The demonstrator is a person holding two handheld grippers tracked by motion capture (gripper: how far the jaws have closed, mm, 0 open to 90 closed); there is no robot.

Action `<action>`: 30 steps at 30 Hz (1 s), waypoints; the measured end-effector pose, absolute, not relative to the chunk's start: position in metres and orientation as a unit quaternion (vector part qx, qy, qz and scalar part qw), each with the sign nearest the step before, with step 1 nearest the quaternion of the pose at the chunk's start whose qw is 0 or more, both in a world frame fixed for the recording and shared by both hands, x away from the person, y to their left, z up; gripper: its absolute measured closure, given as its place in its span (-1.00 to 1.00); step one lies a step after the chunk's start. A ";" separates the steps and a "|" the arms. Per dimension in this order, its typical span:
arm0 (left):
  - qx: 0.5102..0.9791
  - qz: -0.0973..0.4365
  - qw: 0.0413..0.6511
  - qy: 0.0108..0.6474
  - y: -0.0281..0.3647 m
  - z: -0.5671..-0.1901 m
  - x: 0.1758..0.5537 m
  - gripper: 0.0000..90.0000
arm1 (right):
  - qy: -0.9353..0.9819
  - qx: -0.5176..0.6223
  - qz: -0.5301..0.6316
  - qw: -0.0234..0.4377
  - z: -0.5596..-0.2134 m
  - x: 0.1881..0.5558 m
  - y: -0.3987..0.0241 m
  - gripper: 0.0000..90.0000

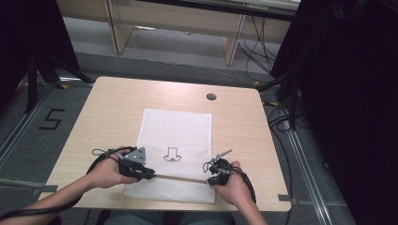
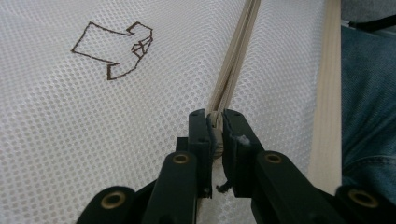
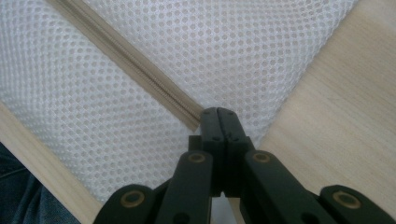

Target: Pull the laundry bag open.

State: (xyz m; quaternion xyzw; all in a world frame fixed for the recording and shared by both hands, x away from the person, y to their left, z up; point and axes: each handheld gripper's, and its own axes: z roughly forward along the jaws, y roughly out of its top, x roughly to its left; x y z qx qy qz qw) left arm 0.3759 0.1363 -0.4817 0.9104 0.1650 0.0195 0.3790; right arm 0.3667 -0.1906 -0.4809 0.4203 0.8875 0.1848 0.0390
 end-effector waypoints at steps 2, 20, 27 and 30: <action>0.909 0.018 0.379 0.171 0.137 -0.482 0.375 0.82 | 0.886 0.423 0.183 0.039 -0.481 0.366 -0.190 1.00; 0.912 0.031 0.367 0.179 0.155 -0.484 0.376 0.82 | 0.883 0.432 0.179 0.041 -0.480 0.365 -0.189 1.00; 0.909 0.032 0.365 0.198 0.172 -0.486 0.376 0.82 | 0.881 0.438 0.176 0.035 -0.480 0.365 -0.189 1.00; 0.906 0.033 0.369 0.204 0.179 -0.485 0.375 0.82 | 0.881 0.438 0.177 0.035 -0.480 0.365 -0.189 1.00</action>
